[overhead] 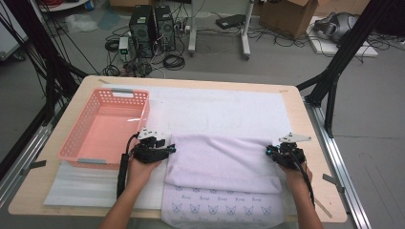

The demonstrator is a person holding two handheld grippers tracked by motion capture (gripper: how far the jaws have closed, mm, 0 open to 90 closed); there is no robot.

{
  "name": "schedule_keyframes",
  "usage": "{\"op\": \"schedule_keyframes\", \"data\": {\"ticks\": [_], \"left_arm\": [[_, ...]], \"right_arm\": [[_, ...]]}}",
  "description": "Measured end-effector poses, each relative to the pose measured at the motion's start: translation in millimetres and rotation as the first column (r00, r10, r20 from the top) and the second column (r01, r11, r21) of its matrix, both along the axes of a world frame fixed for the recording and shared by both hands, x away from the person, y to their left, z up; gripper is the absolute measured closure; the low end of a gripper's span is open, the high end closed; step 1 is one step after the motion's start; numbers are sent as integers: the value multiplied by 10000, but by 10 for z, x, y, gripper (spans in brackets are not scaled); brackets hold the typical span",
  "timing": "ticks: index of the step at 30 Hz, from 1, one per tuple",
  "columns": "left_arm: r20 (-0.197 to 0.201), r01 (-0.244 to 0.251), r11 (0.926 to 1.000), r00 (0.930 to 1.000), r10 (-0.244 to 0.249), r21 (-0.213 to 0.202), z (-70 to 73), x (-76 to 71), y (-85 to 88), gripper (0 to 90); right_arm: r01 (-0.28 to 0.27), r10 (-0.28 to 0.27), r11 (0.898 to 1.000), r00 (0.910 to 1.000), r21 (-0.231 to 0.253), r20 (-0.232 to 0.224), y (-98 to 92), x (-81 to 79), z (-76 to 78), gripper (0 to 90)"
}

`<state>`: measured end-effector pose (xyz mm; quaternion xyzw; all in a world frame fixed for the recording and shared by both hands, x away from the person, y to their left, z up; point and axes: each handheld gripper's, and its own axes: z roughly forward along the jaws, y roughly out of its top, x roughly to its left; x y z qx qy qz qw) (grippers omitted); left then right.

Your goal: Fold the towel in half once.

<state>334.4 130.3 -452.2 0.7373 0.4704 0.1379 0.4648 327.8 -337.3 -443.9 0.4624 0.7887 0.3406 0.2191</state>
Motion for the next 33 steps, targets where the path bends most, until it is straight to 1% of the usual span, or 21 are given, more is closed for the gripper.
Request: {"op": "schedule_keyframes", "data": {"ticks": [1, 4, 6, 8, 10, 12, 14, 15, 16, 17, 18, 19, 20, 21, 22, 23, 25, 27, 28, 31, 33], "left_arm": [[-21, 58, 10000, 10000, -58, 11, 0, -1, -5, 484], [-161, 276, 9996, 9995, -277, -94, -5, -4, -24, 483], [-183, 438, 9990, 9989, -436, 74, -7, -5, -46, 481], [-307, 526, 9986, 9981, -526, -7, -13, -1, -61, 475], [-404, 754, 9969, 9964, -745, 227, -11, 0, -103, 475], [-417, 835, 9958, 9958, -819, 386, -6, -2, -156, 453], [-146, 934, 9905, 9956, -924, 1006, -1, -16, -199, 488], [-3, 856, 9878, 9963, -863, 1301, 2, -29, -211, 562], [-8, 980, 9874, 9951, -987, 1245, 1, -33, -216, 635], [23, 1173, 9847, 9929, -1186, 1292, 0, -37, -226, 694], [-60, 1434, 9828, 9896, -1436, 1161, -1, -44, -242, 770], [-12, 1477, 9794, 9888, -1490, 1379, 4, -52, -255, 828], [-22, 1479, 9795, 9888, -1490, 1366, 5, -49, -255, 836], [-119, 1359, 9847, 9907, -1355, 1093, -1, -41, -249, 843], [-281, 1257, 9883, 9919, -1237, 868, -1, -28, -232, 848], [-271, 1122, 9900, 9935, -1102, 853, 3, -24, -236, 852], [-93, 816, 9910, 9967, -810, 1061, 26, -4, -268, 855], [79, 536, 9948, 9985, -544, 861, 75, 46, -286, 856], [114, 464, 9951, 9988, -475, 871, 111, 80, -291, 856], [252, 126, 9967, 9996, -147, 802, 215, 209, -293, 856], [359, -61, 9968, 9993, 32, 800, 272, 300, -284, 856]], "right_arm": [[65, -65, 9999, 10000, 124, -36, -18, 2, 0, 782], [292, -292, 9984, 9996, 485, -16, -45, -37, 30, 604], [351, -356, 9962, 9994, 791, 41, -63, -86, 47, 545], [470, -473, 9943, 9989, 959, 9, -79, -146, 45, 472], [459, -438, 9933, 9988, 1058, -215, -89, -185, 17, 438], [385, -343, 9951, 9983, 911, -479, -77, -208, -22, 419], [468, -434, 9947, 9983, 911, -392, -65, -236, -51, 415], [532, -498, 9941, 9980, 949, -378, -59, -240, -54, 422], [599, -569, 9938, 9978, 941, -341, -52, -247, -57, 451], [616, -591, 9936, 9978, 944, -291, -46, -256, -58, 507], [503, -476, 9937, 9984, 1000, -292, -41, -262, -57, 573], [363, -334, 9941, 9990, 1018, -304, -31, -268, -55, 642], [165, -118, 9932, 9991, 1152, -411, -21, -273, -52, 765], [-18, 91, 9906, 9986, 1368, -523, -14, -271, -52, 831], [-51, 131, 9901, 9983, 1399, -563, -3, -270, -52, 839], [-65, 159, 9893, 9979, 1460, -634, -8, -259, -46, 847], [-103, 214, 9875, 9974, 1574, -691, -35, -237, -40, 855], [-127, 190, 9914, 9987, 1301, -476, -43, -192, -19, 858], [-90, 138, 9915, 9992, 1299, -363, -44, -168, -4, 858], [27, -42, 9904, 9999, 1381, 106, -60, -77, 66, 858], [139, -180, 9874, 9995, 1579, 242, -78, 5, 118, 859]]}}
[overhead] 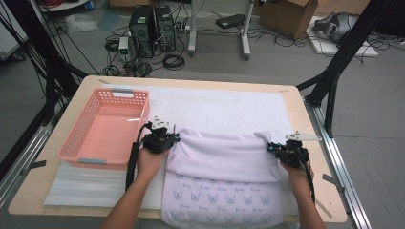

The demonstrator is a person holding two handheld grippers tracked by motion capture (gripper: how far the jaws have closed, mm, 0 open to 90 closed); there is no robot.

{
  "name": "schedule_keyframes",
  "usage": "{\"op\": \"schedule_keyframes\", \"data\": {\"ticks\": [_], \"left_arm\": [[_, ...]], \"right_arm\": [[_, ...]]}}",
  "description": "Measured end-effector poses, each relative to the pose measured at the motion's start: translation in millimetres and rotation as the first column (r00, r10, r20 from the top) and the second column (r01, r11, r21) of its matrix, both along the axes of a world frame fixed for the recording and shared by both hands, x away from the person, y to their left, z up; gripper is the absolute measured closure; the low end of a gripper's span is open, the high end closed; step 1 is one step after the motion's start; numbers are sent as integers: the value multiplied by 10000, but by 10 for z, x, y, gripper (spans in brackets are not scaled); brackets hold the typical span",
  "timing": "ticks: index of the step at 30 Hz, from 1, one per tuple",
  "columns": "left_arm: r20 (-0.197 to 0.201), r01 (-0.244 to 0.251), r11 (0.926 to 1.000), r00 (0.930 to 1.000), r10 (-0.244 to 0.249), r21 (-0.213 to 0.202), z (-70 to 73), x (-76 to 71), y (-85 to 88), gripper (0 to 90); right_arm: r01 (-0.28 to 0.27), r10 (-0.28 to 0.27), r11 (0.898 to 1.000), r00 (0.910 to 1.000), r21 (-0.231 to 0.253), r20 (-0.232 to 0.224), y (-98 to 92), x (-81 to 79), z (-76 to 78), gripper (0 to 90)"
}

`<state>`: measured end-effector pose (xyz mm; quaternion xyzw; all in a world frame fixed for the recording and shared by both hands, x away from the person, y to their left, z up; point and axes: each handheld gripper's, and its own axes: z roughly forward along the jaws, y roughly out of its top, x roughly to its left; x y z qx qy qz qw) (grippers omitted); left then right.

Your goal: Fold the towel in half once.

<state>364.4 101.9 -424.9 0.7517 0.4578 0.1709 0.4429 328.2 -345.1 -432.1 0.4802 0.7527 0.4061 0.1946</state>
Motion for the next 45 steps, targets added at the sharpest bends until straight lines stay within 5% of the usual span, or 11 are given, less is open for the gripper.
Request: {"op": "schedule_keyframes", "data": {"ticks": [13, 18, 20, 21, 24, 27, 30, 32, 35, 45], "left_arm": [[930, -603, 9949, 9934, 677, -805, 119, 423, 56, 854], [392, -622, 9940, 9971, 660, -900, -2, 489, 91, 843], [165, -424, 9932, 9989, 444, -1083, -18, 475, 86, 745], [143, -334, 9927, 9993, 353, -1157, -13, 466, 85, 663], [16, 87, 9904, 10000, -86, -1381, -4, 396, 76, 566], [-4, 302, 9898, 9995, -306, -1395, -42, 322, 77, 544], [-599, 533, 9926, 9964, -601, -1095, -75, 303, 65, 491], [-628, 768, 9938, 9947, -819, -803, -73, 271, 24, 492], [-419, 686, 9935, 9965, -726, -906, -83, 218, -3, 508], [-771, 582, 9963, 9950, -631, -640, -257, 39, 54, 575]], "right_arm": [[542, -568, 9977, 9962, 406, 659, 48, 519, 180, 857], [717, -739, 9967, 9956, 387, 584, 107, 669, 185, 843], [742, -756, 9966, 9963, 369, 402, 129, 695, 162, 732], [862, -874, 9954, 9957, 406, 290, 129, 696, 150, 651], [866, -876, 9948, 9960, 542, 180, 104, 663, 160, 603], [706, -713, 9956, 9974, 623, 94, 66, 606, 200, 579], [510, -516, 9965, 9986, 655, 68, 42, 535, 230, 580], [349, -350, 9977, 9994, 578, -4, 28, 492, 238, 587], [85, -72, 9990, 9996, 444, -274, 13, 410, 214, 598], [-677, 681, 9977, 9908, 67, -1169, 62, 224, 21, 605]]}}
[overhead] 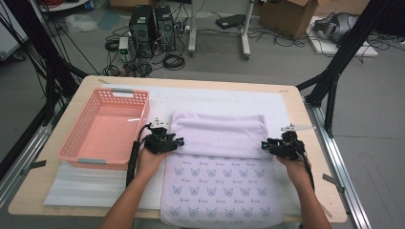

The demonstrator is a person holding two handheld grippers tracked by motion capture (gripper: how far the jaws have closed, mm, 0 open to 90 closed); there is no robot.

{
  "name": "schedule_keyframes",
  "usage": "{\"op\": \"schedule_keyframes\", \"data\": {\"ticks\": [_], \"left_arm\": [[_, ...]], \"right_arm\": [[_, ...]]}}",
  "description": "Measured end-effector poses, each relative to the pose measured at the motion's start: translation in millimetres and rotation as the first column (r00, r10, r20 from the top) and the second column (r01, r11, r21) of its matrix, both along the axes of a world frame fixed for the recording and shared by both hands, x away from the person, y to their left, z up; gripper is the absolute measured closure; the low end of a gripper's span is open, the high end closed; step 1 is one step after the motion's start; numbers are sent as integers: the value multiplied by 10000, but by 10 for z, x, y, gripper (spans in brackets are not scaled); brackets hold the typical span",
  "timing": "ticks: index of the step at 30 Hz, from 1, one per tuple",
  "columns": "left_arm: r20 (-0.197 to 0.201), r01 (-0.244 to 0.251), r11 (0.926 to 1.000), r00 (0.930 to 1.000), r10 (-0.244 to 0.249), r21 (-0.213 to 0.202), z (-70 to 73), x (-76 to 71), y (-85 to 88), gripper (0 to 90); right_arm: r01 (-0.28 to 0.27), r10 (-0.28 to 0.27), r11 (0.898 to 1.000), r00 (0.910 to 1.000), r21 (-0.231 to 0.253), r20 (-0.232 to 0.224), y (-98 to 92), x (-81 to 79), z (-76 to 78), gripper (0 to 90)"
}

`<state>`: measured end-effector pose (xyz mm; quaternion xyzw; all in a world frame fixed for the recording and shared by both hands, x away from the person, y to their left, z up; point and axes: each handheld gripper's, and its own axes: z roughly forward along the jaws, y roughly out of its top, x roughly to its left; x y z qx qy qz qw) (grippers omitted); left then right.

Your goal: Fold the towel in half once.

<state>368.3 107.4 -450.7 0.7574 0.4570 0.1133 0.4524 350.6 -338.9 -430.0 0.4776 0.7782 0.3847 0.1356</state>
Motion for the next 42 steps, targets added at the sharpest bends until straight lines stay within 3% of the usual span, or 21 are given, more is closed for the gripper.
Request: {"op": "schedule_keyframes", "data": {"ticks": [1, 3, 5, 8, 11, 15, 22, 29, 42], "left_arm": [[-50, 64, 10000, 10000, -64, 21, 13, -7, 6, 598], [-41, 303, 9988, 9995, -302, 378, 29, -32, -1, 754], [159, 350, 9980, 9992, -359, 529, 57, -70, -18, 793], [693, 470, 9978, 9963, -502, 465, 89, -154, -23, 820], [692, 608, 9978, 9956, -624, 254, 84, -260, 8, 832], [1054, 846, 9960, 9911, -811, -288, 96, -453, 83, 836], [1412, 1391, 9888, 9813, -1305, -533, 22, -742, 196, 840], [1613, 1631, 9821, 9759, -1466, -938, 52, -985, 286, 838], [1950, 2018, 9738, 9644, -1788, -1051, 126, -1437, 312, 835]], "right_arm": [[0, -1, 9999, 10000, -105, -91, 10, -11, -18, 619], [-69, 62, 9996, 9997, -285, -243, 17, -20, -55, 708], [-213, 204, 9993, 9994, -314, -283, 9, -36, -67, 820], [-340, 337, 9988, 9994, -343, -78, 13, -83, -49, 843], [-456, 459, 9987, 9989, -228, 132, 6, -162, -25, 847], [-660, 652, 9977, 9966, 160, 497, -34, -335, -1, 848], [-940, 906, 9947, 9931, 421, 750, -84, -666, -92, 848], [-1102, 1047, 9923, 9901, 557, 936, -103, -895, -48, 848], [-1272, 1190, 9892, 9872, 734, 1063, -163, -1346, -5, 846]]}}
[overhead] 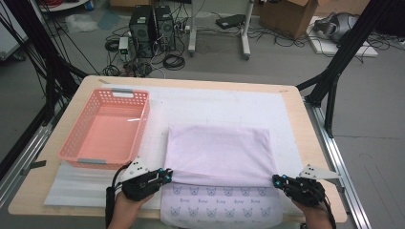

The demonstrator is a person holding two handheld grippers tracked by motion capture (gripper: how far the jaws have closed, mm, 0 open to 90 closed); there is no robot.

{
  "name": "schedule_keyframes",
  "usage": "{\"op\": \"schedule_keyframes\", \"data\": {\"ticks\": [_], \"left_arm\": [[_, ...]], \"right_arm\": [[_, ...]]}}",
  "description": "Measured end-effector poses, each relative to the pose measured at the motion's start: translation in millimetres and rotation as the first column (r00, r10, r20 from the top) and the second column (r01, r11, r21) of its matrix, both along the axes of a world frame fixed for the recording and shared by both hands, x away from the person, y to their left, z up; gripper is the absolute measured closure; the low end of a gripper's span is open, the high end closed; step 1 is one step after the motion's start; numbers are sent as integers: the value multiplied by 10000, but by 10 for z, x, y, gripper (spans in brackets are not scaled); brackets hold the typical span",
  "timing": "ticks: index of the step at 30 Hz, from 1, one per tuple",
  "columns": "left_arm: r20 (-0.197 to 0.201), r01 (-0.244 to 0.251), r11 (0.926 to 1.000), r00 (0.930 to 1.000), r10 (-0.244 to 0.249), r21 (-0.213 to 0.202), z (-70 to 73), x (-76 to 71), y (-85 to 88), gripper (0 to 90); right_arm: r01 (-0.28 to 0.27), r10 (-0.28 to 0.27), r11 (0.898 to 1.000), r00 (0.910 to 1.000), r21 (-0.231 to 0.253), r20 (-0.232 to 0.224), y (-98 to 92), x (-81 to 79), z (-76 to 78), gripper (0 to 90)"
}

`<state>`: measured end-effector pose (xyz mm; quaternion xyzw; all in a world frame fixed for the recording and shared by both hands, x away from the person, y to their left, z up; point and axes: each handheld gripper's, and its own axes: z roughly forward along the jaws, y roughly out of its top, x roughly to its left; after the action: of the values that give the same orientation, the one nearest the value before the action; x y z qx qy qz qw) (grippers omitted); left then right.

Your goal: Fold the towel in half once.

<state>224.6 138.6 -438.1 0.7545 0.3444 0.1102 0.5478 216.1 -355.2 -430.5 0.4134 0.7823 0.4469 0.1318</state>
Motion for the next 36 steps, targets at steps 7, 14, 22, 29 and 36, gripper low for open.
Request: {"op": "schedule_keyframes", "data": {"ticks": [7, 14, 22, 29, 36], "left_arm": [[82, 90, 9999, 9999, -89, -64, 9, -248, 23, 833], [145, -49, 10000, 9999, 49, -26, 5, -433, 39, 832], [-12, 233, 9995, 9997, -233, -224, 8, -582, 64, 833], [-75, 663, 9971, 9977, -667, -368, 46, -768, 105, 833], [53, 85, 9985, 10000, -82, -545, 71, -658, 95, 459]], "right_arm": [[-57, 57, 10000, 10000, 49, -5, -9, -207, 14, 846], [-227, 227, 9997, 9997, 8, 123, 10, -387, 38, 846], [-259, 258, 9996, 9997, 114, 18, -10, -582, 64, 846], [-371, 373, 9991, 9993, 223, -93, -18, -816, 100, 846], [-18, 21, 9988, 10000, 491, -53, -18, -820, 121, 596]]}}
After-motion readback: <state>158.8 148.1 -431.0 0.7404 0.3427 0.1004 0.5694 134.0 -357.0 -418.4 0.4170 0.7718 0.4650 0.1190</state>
